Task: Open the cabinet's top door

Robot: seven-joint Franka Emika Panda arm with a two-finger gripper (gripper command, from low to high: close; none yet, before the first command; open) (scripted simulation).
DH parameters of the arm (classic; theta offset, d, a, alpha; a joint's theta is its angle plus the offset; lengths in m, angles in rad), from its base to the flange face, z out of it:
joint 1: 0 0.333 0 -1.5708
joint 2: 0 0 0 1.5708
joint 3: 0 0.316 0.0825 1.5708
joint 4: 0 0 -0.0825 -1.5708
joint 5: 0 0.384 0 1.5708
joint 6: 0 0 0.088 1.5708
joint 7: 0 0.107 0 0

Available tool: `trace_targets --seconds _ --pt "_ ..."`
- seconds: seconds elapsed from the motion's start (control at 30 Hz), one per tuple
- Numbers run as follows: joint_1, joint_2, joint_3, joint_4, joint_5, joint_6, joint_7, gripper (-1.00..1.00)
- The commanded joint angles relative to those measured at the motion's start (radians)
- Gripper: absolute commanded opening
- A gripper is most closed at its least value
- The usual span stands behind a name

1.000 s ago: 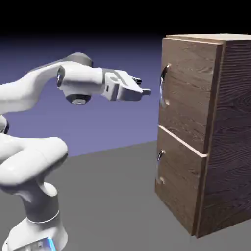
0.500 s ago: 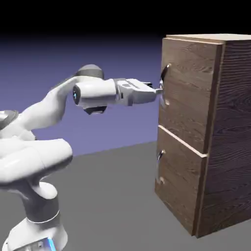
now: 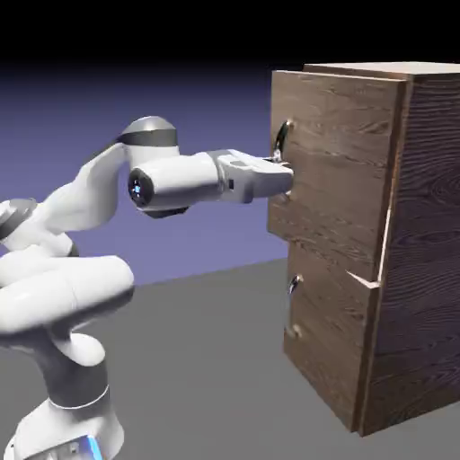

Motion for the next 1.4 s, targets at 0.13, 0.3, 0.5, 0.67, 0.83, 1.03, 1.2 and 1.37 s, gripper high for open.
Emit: trace_targets --seconds 0.13,0.3,0.5,0.67,0.83,1.03,1.2,1.37 --pt "-0.09 0.0 -0.078 -0.05 -0.018 -0.216 -0.03 -1.0" --pt "-0.188 0.067 -0.172 -0.075 -0.075 -0.434 -0.1 -1.0" --pt "-0.318 0.223 -0.281 -0.061 -0.199 -0.695 -0.228 -1.0" --pt "-0.446 0.386 -0.333 -0.009 -0.33 -0.912 -0.36 -1.0" --pt "-0.584 0.568 -0.334 0.084 -0.489 -1.111 -0.524 -1.0" --pt "-0.74 0.785 -0.271 0.246 -0.713 -1.279 -0.754 -1.0" --pt "-0.83 0.966 -0.192 0.403 -0.911 -1.334 -0.939 -1.0" --pt "-0.881 1.147 -0.108 0.558 -1.082 -1.33 -1.065 -1.0"
